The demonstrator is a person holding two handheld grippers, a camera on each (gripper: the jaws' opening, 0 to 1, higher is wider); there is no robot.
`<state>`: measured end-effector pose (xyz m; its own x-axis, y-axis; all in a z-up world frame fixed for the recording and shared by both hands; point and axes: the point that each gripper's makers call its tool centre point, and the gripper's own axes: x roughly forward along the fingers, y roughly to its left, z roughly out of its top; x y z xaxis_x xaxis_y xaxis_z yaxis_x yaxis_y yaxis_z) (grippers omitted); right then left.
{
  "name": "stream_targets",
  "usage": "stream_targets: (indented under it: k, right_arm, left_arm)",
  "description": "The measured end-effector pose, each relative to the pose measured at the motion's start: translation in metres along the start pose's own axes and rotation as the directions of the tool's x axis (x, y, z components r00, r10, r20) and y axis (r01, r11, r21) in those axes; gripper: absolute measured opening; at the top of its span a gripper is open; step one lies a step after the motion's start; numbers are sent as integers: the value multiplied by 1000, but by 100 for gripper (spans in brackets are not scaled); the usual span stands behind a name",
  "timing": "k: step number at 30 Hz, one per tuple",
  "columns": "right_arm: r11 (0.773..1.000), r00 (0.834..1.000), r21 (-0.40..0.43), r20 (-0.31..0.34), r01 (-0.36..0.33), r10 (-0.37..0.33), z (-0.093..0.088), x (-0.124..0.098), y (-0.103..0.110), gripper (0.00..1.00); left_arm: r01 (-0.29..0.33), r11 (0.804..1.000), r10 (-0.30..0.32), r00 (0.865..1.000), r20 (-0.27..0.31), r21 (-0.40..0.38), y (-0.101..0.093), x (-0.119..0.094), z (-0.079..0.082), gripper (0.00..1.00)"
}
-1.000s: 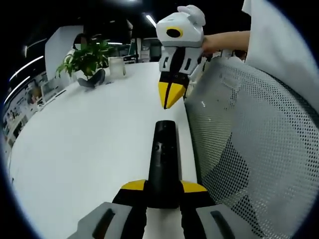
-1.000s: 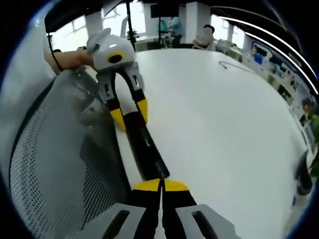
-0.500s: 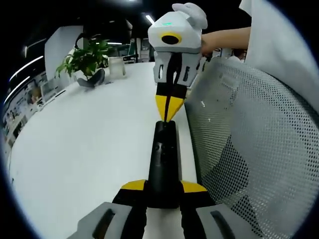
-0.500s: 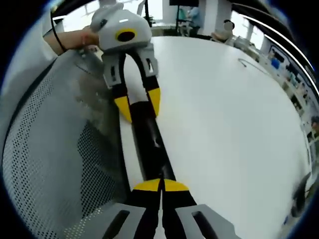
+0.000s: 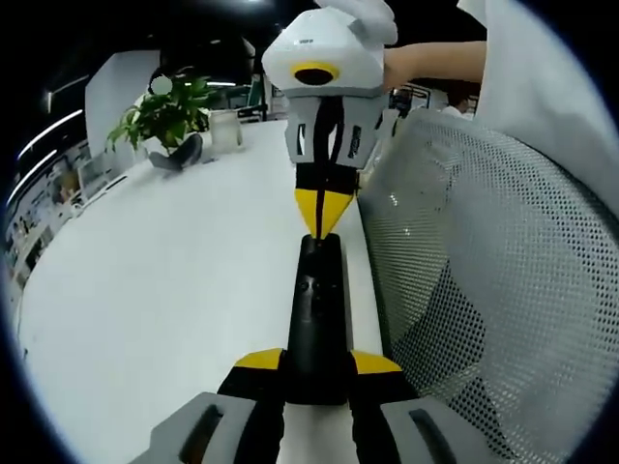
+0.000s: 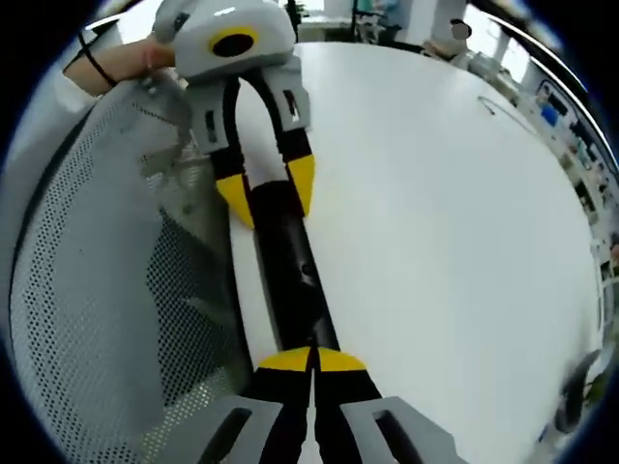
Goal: Press the specified remote control buttons in sequence, fully releasing each button before pressing the next.
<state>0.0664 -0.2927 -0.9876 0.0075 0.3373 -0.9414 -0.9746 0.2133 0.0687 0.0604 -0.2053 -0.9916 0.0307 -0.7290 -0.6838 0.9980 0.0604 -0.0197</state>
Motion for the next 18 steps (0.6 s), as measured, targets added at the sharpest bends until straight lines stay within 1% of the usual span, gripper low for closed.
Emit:
stream_targets:
  k: [2,4,5,7,8,9,10,11,13,15,16,17,18]
  right_arm:
    - [1000,1000,-7,0,-1,1,0,0,2,0]
    - [999,1000,-32,9,1,-1,-1,0,3,0]
    - [1000,1000,-26,22,5,-4,-1,-1,2,0]
    - [1000,997,24,74,17,-19,1,-1,2,0]
    - [999,995,27,98,23,-26,1,-1,1,0]
    - [995,984,91,168,51,-65,2,-2,0,0]
    - [991,975,122,205,63,-87,2,-3,0,0]
    - [985,959,154,259,80,-119,2,-3,-1,0]
    - [978,939,191,314,81,-139,2,-4,0,0]
    - [967,933,245,328,64,-145,2,-5,-1,0]
    - [971,944,231,304,56,-127,3,-4,-2,0]
    - [974,948,219,293,59,-123,3,-4,-1,0]
    - [980,953,188,278,66,-118,4,-4,-1,0]
  left_arm:
    - [0,1000,0,1000,-3,2,0,0,0,24]
    - [1,1000,-1,1000,-1,1,0,0,0,24]
    - [1,1000,-1,1000,0,1,0,0,0,24]
    - [0,1000,0,1000,1,-3,0,0,0,24]
    - [-1,1000,1,1000,2,-4,0,0,0,24]
    - [-1,1000,1,1000,6,-11,0,0,0,24]
    - [-1,1000,1,1000,11,-19,0,0,0,24]
    - [-1,1000,2,1000,13,-20,1,0,0,24]
    - [-2,1000,3,1000,13,-19,1,0,0,24]
    - [-4,1000,4,1000,11,-15,1,0,0,24]
    - [-4,1000,4,1000,11,-15,1,0,0,24]
    - [-4,1000,4,1000,12,-15,1,0,0,24]
    - [-3,1000,4,1000,13,-17,1,0,0,24]
